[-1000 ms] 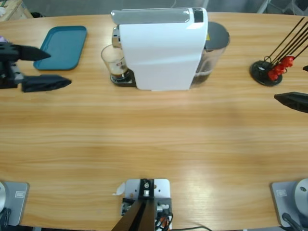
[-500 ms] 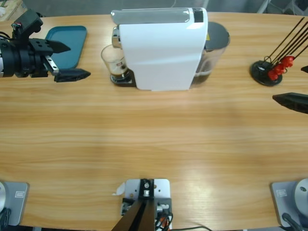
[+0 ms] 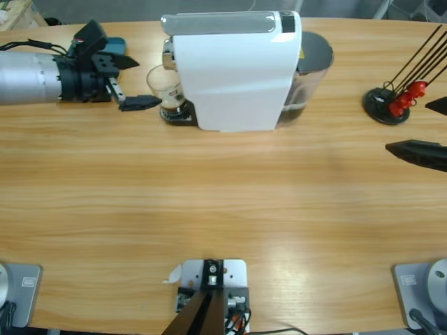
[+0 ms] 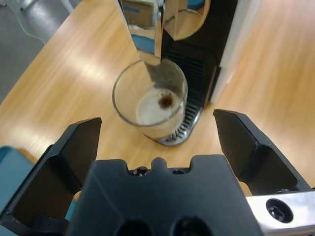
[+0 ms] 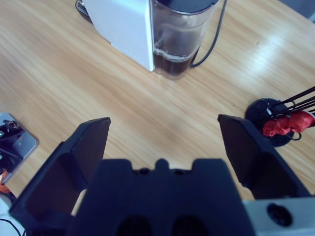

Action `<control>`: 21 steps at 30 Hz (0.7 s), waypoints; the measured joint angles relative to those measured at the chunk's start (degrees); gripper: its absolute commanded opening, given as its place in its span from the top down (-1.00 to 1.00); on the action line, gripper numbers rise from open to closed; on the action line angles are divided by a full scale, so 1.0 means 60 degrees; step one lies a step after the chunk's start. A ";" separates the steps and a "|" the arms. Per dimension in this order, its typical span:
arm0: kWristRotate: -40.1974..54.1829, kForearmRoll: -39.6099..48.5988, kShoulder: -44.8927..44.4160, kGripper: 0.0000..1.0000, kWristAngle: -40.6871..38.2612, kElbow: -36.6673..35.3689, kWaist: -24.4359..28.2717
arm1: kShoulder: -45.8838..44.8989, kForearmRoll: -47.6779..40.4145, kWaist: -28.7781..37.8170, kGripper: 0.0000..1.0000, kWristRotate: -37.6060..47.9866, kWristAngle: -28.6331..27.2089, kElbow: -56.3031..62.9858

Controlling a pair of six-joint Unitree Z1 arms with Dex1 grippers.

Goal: Pour coffee

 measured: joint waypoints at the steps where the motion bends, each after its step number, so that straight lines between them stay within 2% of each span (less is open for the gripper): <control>1: 0.0000 -0.0205 0.0138 -0.99 -0.0111 0.0000 0.0003 | 0.0069 -0.0001 0.0000 -0.97 -0.0003 0.0025 0.0000; 10: 0.0000 -0.1047 0.0936 -0.99 -0.1037 0.0011 0.0077 | 0.0182 -0.0029 0.0001 -0.97 -0.0009 0.0045 0.0000; 21: -0.0147 -0.1962 0.1550 -0.94 -0.1393 0.0017 0.0530 | 0.0182 -0.0030 0.0001 -0.97 -0.0033 0.0045 0.0000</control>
